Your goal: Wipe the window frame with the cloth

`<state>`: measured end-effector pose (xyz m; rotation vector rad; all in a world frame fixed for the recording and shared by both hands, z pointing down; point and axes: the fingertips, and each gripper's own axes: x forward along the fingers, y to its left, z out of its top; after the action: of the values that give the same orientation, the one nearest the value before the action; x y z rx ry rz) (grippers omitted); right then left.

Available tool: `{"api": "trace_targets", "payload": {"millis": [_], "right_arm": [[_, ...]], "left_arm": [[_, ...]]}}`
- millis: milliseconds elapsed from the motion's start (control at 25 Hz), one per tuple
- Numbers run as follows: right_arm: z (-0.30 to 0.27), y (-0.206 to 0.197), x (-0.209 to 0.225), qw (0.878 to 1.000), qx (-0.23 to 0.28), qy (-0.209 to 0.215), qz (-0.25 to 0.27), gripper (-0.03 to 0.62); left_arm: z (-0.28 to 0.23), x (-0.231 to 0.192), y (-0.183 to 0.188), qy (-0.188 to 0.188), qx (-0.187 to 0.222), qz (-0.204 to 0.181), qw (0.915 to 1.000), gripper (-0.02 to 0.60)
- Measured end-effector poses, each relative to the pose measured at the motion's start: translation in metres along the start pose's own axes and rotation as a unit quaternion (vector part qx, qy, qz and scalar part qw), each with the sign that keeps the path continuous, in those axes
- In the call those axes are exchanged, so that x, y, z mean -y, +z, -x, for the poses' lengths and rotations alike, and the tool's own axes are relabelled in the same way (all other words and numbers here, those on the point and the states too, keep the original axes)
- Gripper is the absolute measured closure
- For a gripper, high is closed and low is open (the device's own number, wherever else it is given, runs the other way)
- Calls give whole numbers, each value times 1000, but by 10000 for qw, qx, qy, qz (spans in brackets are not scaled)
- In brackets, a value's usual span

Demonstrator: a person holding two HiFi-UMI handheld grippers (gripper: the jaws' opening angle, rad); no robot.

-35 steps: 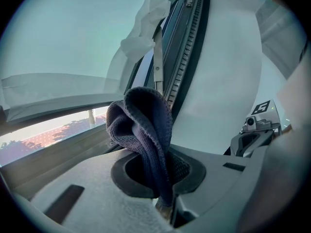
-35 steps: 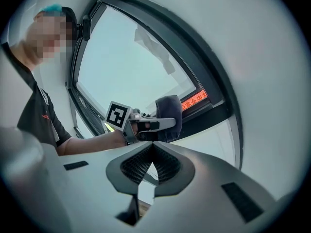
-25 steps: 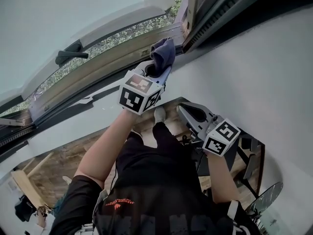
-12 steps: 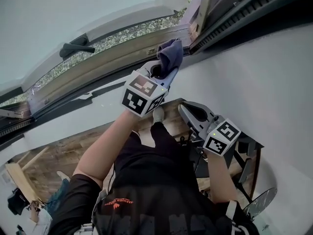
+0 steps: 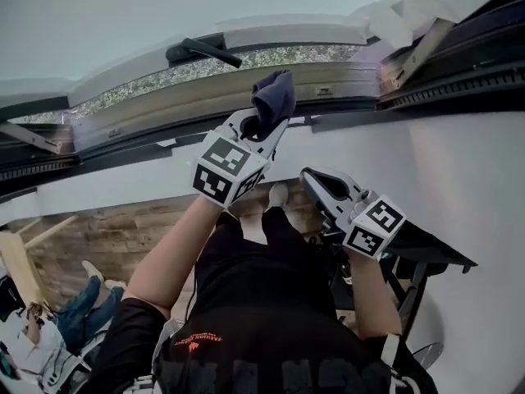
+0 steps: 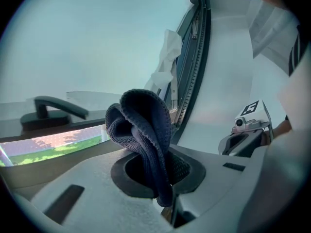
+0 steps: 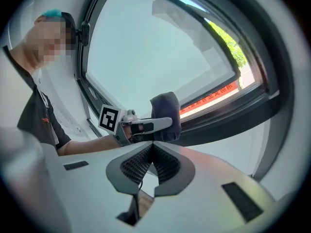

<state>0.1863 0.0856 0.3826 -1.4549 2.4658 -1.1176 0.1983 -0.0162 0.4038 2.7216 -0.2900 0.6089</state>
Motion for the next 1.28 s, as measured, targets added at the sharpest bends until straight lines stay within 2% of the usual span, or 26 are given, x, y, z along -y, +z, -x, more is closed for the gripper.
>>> {"api": "trace_targets", "payload": {"millis": [280,560,960,1280], "right_arm": [[-72,-5,-54,9982,-330,442,235,589],[-143,-15,-103,9930,-663,874,434,589],[-223,-39,-161,9827,-1086,1384,582,589],[-260,-50,-186,9772,-1268,1573,657,589]], "left_arm": [[95,-64,-30,630,131,297,9975,528],[186,-116,-61,1260,252,530,9903,528],[305,-191,-111,2219,315,932,9701,528],[368,-235,-142,2821,253,1112,9526,528]]}}
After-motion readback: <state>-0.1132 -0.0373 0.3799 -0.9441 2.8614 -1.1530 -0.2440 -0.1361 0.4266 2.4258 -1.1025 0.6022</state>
